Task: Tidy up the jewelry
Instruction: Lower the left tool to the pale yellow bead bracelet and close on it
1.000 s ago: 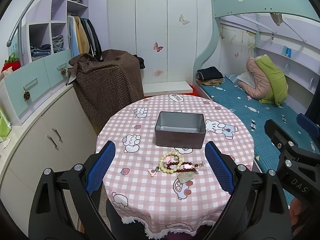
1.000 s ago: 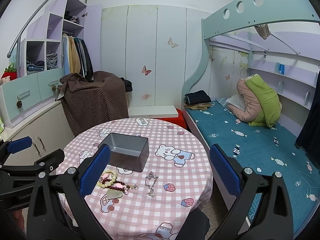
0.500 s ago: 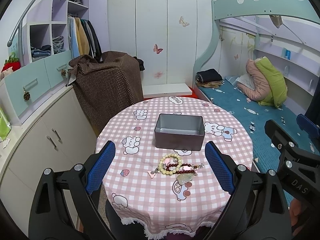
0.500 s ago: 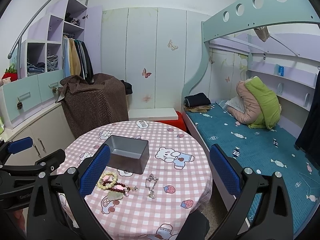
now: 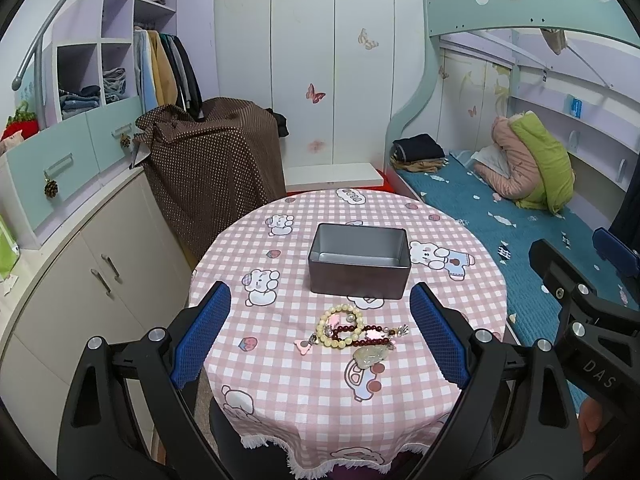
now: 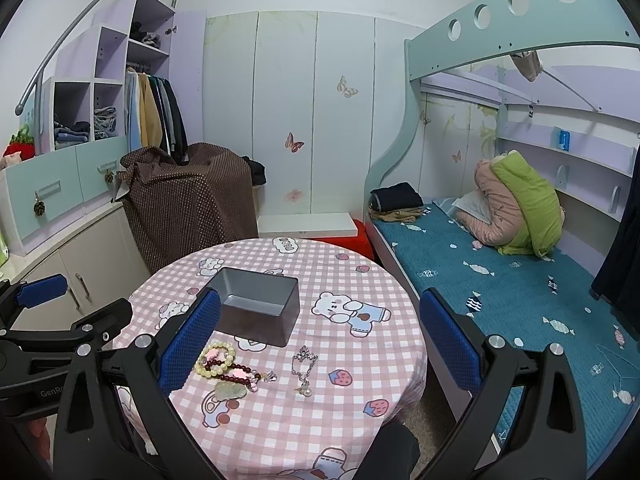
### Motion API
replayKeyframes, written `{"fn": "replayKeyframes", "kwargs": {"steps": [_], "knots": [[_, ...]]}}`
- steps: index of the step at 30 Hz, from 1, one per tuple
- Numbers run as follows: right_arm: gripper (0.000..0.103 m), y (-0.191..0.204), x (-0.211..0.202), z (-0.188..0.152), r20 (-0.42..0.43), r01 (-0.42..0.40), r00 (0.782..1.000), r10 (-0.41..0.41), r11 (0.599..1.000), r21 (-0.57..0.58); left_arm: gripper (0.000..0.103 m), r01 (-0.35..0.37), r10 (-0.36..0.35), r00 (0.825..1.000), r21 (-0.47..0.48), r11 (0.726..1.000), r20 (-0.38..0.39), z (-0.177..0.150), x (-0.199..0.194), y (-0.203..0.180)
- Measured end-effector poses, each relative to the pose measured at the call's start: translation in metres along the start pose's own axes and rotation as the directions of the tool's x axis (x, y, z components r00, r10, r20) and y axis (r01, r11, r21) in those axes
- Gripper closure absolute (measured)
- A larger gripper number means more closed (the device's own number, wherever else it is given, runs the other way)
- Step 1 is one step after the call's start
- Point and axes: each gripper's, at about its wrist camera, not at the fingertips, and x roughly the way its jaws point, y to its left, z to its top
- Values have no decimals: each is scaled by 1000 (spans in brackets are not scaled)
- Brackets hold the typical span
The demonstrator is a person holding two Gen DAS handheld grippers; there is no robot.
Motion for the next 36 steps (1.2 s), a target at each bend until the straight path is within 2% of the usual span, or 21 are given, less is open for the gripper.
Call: {"fn": "replayKeyframes", "kwargs": {"steps": [10,18,23,28,34,36], "knots": [[7,-1,28,-7,-74,-29,997,31,999,16,12,17,-16,996,0,1000,-83,-8,33,7],[7,-3,61,-24,-166,-79,983,84,996,32,12,14,-17,983,-18,1000,-180,-25,74,21],[7,-7,83,-41,-231,-111,965,126,991,77,13,0,-6,971,-24,1000,-240,-40,100,30],[7,-5,103,-57,-278,-86,955,100,994,63,13,-5,-2,950,-22,1000,-314,-55,130,38],[7,-1,128,-72,-331,-74,940,79,997,28,13,16,-31,928,-45,999,-371,-60,163,41],[7,0,135,-75,-346,-79,934,82,997,23,18,24,-43,924,-54,998,-381,-59,174,42]]}}
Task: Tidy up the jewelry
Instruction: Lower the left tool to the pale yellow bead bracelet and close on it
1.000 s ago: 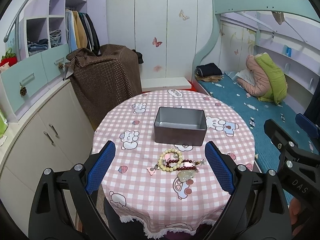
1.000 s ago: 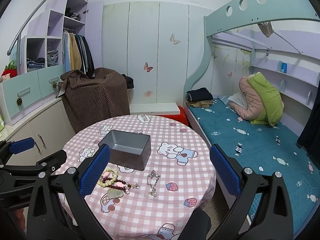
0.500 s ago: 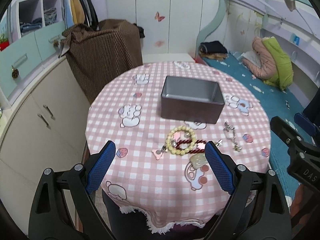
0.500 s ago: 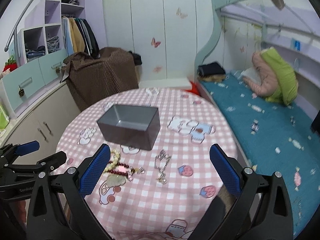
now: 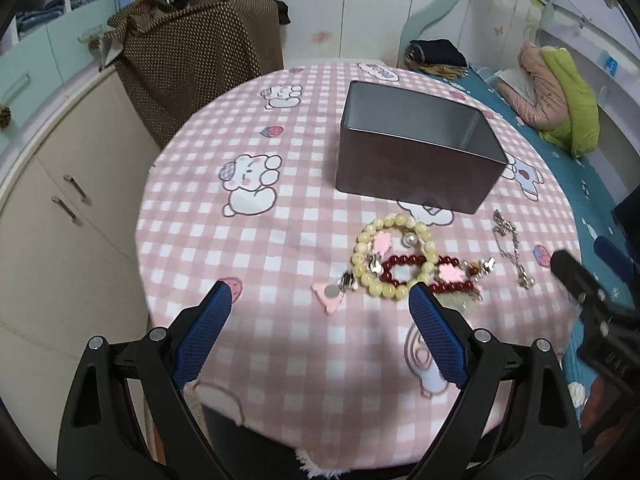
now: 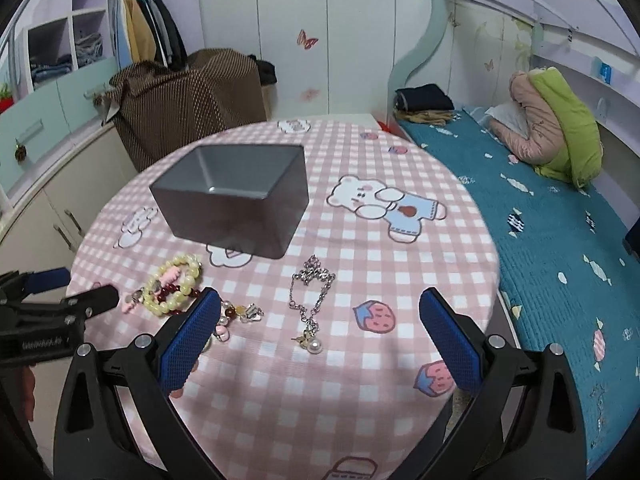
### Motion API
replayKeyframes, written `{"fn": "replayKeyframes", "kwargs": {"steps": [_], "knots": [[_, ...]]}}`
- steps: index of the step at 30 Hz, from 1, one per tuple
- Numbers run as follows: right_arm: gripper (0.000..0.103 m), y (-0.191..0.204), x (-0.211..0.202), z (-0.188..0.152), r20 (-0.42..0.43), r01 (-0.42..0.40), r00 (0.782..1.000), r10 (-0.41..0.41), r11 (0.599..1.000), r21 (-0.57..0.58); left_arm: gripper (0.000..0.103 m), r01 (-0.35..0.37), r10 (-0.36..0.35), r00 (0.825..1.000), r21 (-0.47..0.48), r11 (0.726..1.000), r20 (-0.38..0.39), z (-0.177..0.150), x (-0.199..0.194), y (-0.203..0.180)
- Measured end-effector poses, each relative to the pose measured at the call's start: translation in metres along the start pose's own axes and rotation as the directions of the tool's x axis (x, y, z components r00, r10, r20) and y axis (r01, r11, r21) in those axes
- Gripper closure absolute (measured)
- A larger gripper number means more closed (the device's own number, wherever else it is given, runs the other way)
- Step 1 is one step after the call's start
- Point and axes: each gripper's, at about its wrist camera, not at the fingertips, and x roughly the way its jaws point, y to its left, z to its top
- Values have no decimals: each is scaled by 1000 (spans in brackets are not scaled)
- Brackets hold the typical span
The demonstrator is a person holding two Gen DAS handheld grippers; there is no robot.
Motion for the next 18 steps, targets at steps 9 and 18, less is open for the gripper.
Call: {"fn": "replayKeyframes", "kwargs": {"steps": [9,18], "knots": [[7,2,25,6,-38,-21,999,20,1000,-8,32,27,-25,998,26,999,-63,32,46,-7],[7,4,46,14,-76,-39,996,36,999,-28,39,-5,18,994,117,993,-108,40,74,-10]]}}
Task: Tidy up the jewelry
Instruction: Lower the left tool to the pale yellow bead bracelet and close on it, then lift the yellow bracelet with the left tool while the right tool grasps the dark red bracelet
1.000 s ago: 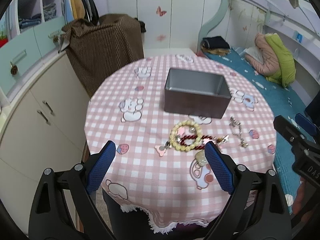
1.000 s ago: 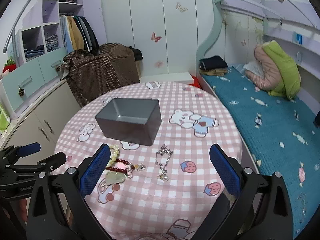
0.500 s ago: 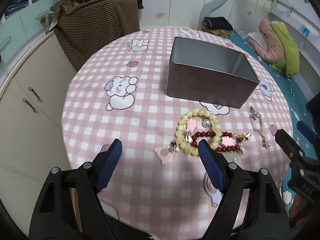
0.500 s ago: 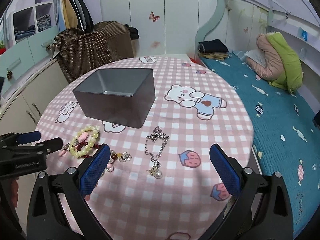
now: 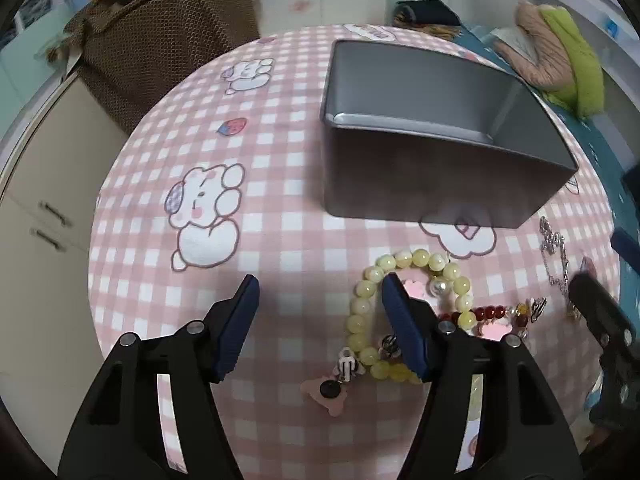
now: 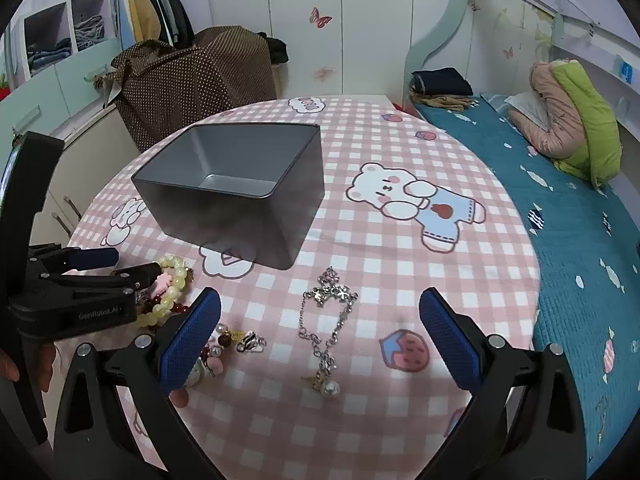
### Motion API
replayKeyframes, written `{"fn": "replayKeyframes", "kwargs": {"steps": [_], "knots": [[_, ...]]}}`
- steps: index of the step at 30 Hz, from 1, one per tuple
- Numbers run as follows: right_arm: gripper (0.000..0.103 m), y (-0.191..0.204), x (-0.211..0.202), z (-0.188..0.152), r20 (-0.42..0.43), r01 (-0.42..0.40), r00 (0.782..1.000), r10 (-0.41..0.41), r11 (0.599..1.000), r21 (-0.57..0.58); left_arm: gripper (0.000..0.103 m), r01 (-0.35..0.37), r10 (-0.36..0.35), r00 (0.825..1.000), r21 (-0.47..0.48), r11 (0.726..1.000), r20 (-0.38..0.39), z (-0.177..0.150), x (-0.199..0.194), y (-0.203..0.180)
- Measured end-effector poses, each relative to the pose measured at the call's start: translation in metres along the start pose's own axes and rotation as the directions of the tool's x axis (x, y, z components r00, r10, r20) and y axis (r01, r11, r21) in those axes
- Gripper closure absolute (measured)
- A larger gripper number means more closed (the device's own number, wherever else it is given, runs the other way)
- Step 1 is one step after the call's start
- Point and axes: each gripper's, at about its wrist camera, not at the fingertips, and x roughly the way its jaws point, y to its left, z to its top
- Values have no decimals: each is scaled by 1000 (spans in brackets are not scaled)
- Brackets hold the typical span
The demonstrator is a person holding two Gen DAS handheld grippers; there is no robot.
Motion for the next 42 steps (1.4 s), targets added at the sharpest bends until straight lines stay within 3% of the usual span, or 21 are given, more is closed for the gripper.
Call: {"fn": "replayKeyframes", "kwargs": {"steps": [4,6,9,10,14,18,23,33,38,42], "knots": [[8,2,3,1,-5,-3,1000,3,1000,-12,39,30,-30,1000,35,999,-4,0,2,5],[8,2,4,1,-7,-6,1000,6,1000,-13,49,69,-68,998,56,996,-7,-2,1,3],[8,2,6,2,-11,3,1000,-4,1000,-15,75,105,-105,994,114,988,-5,-3,-1,-2],[8,1,5,3,-10,4,1000,-4,1000,-13,93,118,-119,993,127,985,-4,-4,-2,-5],[8,0,1,5,8,6,1000,-6,1000,-7,94,144,-147,989,123,982,13,-3,-1,-4],[8,-1,-5,7,28,20,999,-19,1000,-18,94,222,-223,975,52,974,13,-2,-1,10],[8,-4,-9,10,40,32,999,-31,999,-16,94,259,-258,965,-16,966,37,0,-10,18],[8,-13,-25,22,98,95,991,-95,995,2,94,378,-363,911,-43,925,197,2,-72,28],[8,-3,-23,20,85,66,994,-63,997,-34,94,376,-357,901,-36,926,245,3,-91,32],[8,25,-15,16,56,1,998,8,987,-162,94,366,-343,905,-49,929,251,-5,-98,36]]}}
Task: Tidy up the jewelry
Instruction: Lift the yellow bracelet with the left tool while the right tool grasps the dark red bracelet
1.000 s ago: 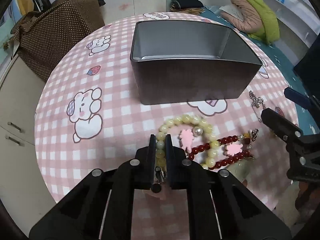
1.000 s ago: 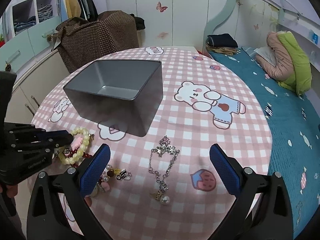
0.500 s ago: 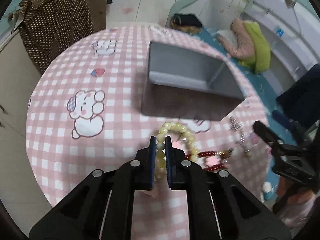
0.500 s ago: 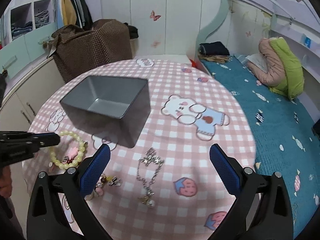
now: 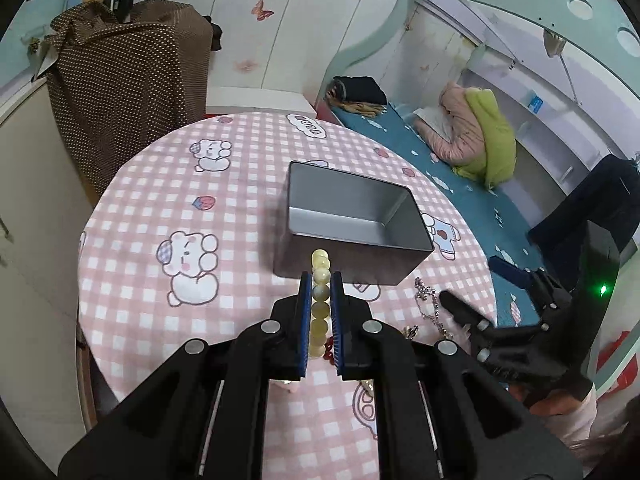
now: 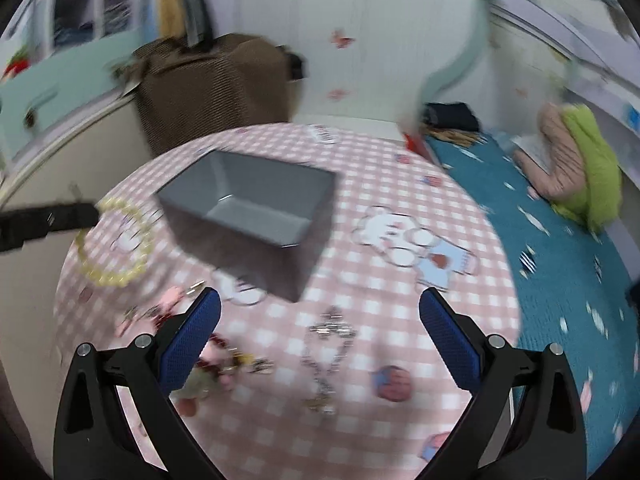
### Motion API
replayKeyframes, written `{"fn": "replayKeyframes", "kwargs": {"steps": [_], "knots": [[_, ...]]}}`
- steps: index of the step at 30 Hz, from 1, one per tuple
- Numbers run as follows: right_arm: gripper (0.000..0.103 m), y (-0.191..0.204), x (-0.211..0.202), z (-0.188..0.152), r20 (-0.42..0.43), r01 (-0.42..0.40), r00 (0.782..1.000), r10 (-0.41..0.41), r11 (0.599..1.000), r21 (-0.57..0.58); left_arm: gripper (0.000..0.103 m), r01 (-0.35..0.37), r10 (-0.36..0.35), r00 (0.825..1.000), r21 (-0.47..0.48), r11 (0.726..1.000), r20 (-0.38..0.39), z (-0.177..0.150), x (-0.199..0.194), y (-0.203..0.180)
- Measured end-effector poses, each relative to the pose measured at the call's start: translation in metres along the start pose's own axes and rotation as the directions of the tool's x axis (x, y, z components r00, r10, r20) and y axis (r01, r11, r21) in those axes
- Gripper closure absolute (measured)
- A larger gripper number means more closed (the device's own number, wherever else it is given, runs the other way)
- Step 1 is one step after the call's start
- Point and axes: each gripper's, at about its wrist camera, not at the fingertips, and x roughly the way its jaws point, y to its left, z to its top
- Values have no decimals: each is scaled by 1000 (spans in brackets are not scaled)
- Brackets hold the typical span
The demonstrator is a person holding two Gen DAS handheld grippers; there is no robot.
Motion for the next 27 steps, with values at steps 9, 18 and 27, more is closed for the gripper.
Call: {"fn": "replayKeyframes", "kwargs": {"steps": [9,18,27], "knots": [[32,56,38,-3,-105,-115,990,92,964,-240,94,-18,20,998,34,999,-64,-17,7,7],[38,69,62,-5,-215,-212,967,139,904,-371,94,-9,11,996,30,1000,-86,-24,8,15],[96,53,70,5,-296,-375,904,310,905,-199,94,8,-7,996,17,1000,-95,-24,12,16]]}}
